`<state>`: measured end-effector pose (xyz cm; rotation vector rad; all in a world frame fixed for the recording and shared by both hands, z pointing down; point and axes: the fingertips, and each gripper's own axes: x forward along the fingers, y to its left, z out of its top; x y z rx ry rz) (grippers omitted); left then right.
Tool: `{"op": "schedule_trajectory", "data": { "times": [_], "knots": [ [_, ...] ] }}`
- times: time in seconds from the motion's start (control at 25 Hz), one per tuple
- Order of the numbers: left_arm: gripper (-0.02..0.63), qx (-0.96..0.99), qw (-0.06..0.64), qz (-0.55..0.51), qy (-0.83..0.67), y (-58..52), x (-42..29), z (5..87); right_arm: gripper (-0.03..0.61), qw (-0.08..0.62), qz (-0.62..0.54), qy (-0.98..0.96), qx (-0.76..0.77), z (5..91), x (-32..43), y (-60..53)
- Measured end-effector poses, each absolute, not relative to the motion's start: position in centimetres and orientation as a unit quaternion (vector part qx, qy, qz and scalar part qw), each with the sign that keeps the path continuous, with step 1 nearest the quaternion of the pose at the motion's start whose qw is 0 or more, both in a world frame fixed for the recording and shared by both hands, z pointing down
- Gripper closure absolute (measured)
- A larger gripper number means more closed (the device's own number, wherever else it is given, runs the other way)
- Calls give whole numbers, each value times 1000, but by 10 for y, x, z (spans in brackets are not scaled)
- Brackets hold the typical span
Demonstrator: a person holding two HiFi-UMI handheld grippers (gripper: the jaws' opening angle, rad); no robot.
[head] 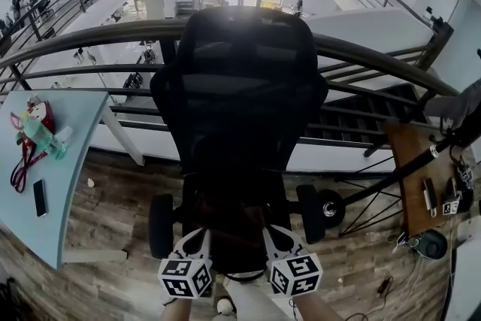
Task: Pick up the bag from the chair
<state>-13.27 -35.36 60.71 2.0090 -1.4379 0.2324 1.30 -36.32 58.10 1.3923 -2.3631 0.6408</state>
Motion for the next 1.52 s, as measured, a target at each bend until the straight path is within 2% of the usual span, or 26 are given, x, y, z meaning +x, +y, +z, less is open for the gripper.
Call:
{"op": "schedule_trajectory", "data": {
  "times": [0.84, 0.88, 0.96, 1.12, 1.52],
  "knots": [
    [603, 734, 370, 164, -545, -436, -140, 772, 575, 224, 299, -776, 508, 765, 36, -428],
    [570, 735, 371, 168, -542, -438, -140, 779, 570, 228, 305, -771, 509, 774, 38, -429],
    [448, 736, 377, 179, -533, -442, -137, 793, 500, 235, 318, -765, 509, 792, 43, -431],
    [347, 737, 377, 206, -521, -454, -137, 820, 418, 250, 338, -753, 506, 827, 48, -436],
    [232, 730, 377, 272, -501, -482, -148, 887, 403, 294, 363, -729, 501, 897, 55, -446]
  ]
}}
